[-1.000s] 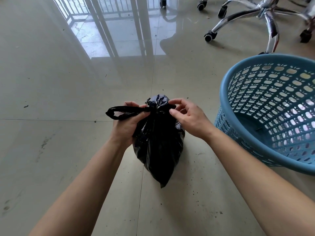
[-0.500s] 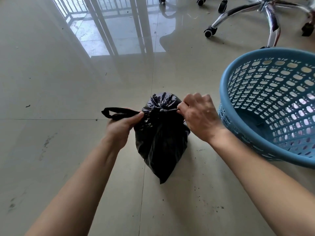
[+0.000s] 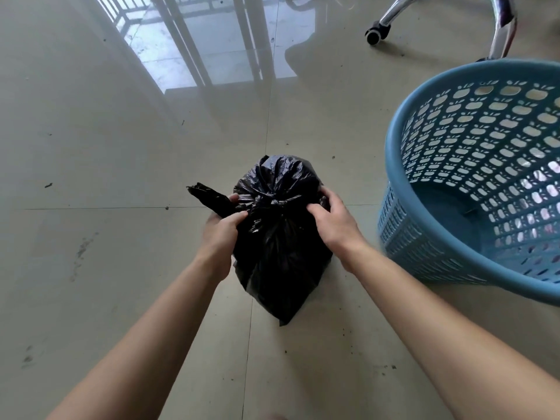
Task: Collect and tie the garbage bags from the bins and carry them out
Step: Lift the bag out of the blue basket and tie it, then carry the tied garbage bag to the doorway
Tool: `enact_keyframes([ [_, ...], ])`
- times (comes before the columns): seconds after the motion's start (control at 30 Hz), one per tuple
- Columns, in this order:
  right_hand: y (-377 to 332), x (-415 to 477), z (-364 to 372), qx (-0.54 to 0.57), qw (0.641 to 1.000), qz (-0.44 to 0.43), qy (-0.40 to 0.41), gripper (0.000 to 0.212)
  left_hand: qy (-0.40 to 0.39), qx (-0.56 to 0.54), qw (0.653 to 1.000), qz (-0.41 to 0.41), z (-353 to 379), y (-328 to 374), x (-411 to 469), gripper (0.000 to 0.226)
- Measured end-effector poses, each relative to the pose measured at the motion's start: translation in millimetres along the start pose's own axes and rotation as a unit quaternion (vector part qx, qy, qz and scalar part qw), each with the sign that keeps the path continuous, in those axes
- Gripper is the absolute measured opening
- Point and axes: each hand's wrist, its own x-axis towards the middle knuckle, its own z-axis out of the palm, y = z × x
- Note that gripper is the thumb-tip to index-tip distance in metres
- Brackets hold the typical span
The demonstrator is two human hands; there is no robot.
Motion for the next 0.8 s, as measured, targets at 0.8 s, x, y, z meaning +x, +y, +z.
enact_keyframes([
  [0.8, -632.8, -354.9, -304.2, 0.032, 0.969, -0.222, 0.102, 0.041, -0.081, -0.017, 0.980, 0.183, 94.2, 656.0, -409.4, 0.034],
])
